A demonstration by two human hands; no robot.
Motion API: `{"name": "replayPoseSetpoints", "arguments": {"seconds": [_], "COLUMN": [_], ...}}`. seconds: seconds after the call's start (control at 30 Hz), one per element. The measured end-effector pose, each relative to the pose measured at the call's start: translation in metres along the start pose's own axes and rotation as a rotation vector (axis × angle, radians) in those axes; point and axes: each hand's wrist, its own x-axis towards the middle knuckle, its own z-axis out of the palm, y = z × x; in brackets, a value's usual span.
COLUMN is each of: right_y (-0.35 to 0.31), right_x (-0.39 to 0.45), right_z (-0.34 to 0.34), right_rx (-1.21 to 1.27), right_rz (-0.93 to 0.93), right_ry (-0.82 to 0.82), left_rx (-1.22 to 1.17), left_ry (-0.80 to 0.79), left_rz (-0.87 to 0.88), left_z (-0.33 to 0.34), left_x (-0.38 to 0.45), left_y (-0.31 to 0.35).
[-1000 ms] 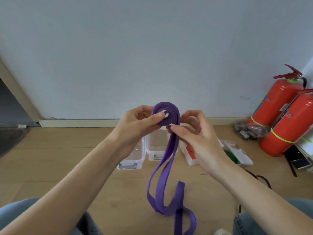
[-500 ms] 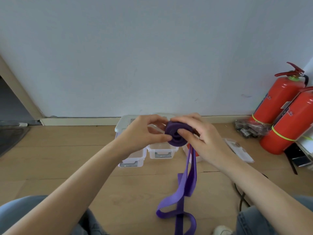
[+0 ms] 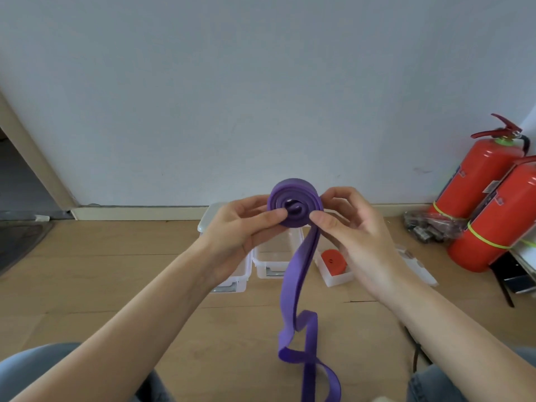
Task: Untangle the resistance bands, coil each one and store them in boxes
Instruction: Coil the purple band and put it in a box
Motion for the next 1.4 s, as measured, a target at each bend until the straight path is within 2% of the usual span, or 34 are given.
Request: {"name": "replayPoseSetpoints", "arguments": {"seconds": [0.07,0.1,0.2,0.27,0.33,0.43,0.53,0.67,0.97,1.1,1.17,1.23,1.33,1.4], "right_y": [-0.001,-0.001,-0.002,-0.001,0.002,0.005,0.006,0.006,0.012,0.012,0.01,0.006,0.005,0.007], "right_x": [0.001,0.001,0.002,0.0,-0.003,-0.005,-0.002,-0.001,-0.005,-0.008,-0.009,-0.009,-0.008,-0.008], "right_z": [-0.001,-0.002,-0.005,-0.005,-0.007,-0.007,-0.005,-0.006,-0.014,-0.017,-0.017,-0.017,-0.015,-0.012], "right_rx": [-0.024,-0.086,-0.516,-0.785,-0.859,-0.779,-0.474,-0.198,-0.192,-0.282,-0.395,-0.569,-1.039,-1.163], "right_rz": [0.002,-0.002,-0.092,-0.157,-0.169,-0.147,-0.029,0.03,0.131,0.178,0.134,0.035,-0.132,-0.141], "right_ry": [0.005,0.016,-0.048,-0.134,-0.174,-0.192,-0.129,-0.006,-0.034,-0.078,-0.082,-0.092,-0.212,-0.307], "left_rx": [0.037,0.149,0.517,0.581,0.578,0.53,0.39,0.117,0.067,0.131,0.151,0.277,0.85,1.055], "left_ry": [-0.019,-0.023,-0.072,-0.09,-0.062,-0.014,0.06,0.106,0.117,0.111,0.091,0.038,-0.071,-0.068], "left_rz": [-0.062,-0.079,-0.092,-0.104,-0.131,-0.149,-0.092,-0.047,-0.101,-0.111,-0.111,-0.108,-0.051,-0.023], "left_z": [0.001,0.0,-0.001,0.002,0.006,0.005,-0.001,-0.006,0.0,0.003,0.0,-0.003,-0.005,-0.002], "left_x": [0.0,0.0,0.001,0.0,-0.001,-0.005,-0.005,-0.003,-0.006,-0.007,-0.007,-0.005,-0.002,-0.001], "left_y": [-0.003,-0.003,0.001,-0.001,-0.006,-0.01,-0.002,0.007,-0.011,-0.018,-0.019,-0.016,-0.02,-0.03]}}
